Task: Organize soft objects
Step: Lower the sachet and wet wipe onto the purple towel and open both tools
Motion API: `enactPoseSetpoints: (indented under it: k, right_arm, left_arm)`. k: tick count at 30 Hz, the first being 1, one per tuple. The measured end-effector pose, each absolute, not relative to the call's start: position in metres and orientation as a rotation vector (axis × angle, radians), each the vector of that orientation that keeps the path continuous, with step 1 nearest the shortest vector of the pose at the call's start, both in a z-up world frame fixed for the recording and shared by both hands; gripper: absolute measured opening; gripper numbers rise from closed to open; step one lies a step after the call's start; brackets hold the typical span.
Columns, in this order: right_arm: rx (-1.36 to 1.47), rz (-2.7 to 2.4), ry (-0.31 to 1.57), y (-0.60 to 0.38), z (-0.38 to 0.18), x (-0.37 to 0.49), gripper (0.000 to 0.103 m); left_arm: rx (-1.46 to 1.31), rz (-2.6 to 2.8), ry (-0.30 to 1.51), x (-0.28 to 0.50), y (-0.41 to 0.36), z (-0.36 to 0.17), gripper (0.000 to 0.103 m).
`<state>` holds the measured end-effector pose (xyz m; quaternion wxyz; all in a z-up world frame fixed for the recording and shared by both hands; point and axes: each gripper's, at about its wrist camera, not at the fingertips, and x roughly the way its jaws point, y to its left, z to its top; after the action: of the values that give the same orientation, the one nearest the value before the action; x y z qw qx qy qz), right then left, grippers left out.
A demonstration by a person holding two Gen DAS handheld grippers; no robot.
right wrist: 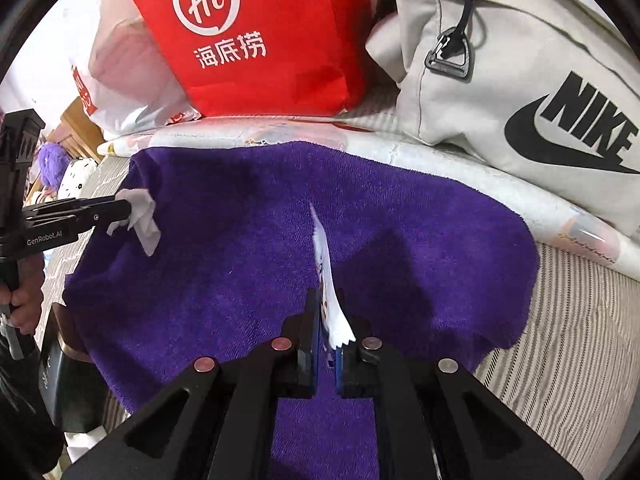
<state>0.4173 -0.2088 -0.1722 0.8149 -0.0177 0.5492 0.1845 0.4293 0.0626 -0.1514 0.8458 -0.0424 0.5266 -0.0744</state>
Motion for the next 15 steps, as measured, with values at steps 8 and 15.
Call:
enactPoseSetpoints:
  k: [8,15]
  right_arm:
    - [-0.072,0.368,1.106,-0.216,-0.163,0.413,0.056]
    - [-0.081,0.366,1.075,-0.217,-0.145,0.400,0.063]
  left_arm:
    - [-0.064,-0.197,1.117,0.434,0.050,-0.156,0.060]
    - [0.029,-0.159,1.042,0.418,0.038,-0.137,0.071]
